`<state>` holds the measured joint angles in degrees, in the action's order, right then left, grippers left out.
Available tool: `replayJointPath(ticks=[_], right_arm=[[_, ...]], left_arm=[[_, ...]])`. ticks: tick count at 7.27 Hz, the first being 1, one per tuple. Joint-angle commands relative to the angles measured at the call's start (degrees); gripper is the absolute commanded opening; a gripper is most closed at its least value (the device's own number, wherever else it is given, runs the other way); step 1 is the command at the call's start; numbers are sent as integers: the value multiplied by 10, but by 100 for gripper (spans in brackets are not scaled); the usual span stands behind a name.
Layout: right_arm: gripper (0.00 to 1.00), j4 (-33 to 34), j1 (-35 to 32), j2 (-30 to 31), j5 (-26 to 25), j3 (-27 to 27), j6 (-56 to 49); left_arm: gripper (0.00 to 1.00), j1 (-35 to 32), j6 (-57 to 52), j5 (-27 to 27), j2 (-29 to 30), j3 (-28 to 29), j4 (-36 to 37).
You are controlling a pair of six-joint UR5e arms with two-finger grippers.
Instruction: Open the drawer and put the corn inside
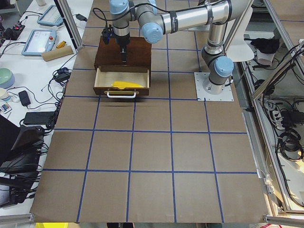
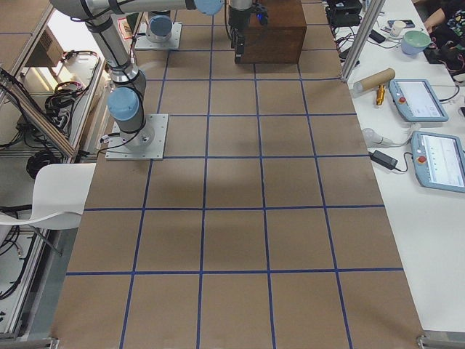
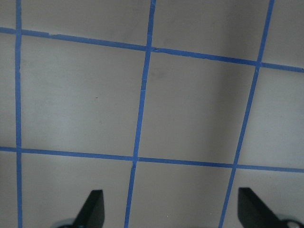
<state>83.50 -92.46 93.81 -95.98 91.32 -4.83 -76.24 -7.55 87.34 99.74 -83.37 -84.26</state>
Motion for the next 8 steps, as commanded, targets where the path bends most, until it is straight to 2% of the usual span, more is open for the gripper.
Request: replayJointPath(ticks=[1, 4, 8], right_arm=[[100, 0, 0, 0, 0, 0, 0], [100, 0, 0, 0, 0, 0, 0], [100, 0, 0, 1, 0, 0, 1]], left_arm=[[100, -76, 102, -1, -27, 0, -5], [100, -133, 125, 0, -46, -10, -10], [100, -133, 119, 6, -64, -23, -37]])
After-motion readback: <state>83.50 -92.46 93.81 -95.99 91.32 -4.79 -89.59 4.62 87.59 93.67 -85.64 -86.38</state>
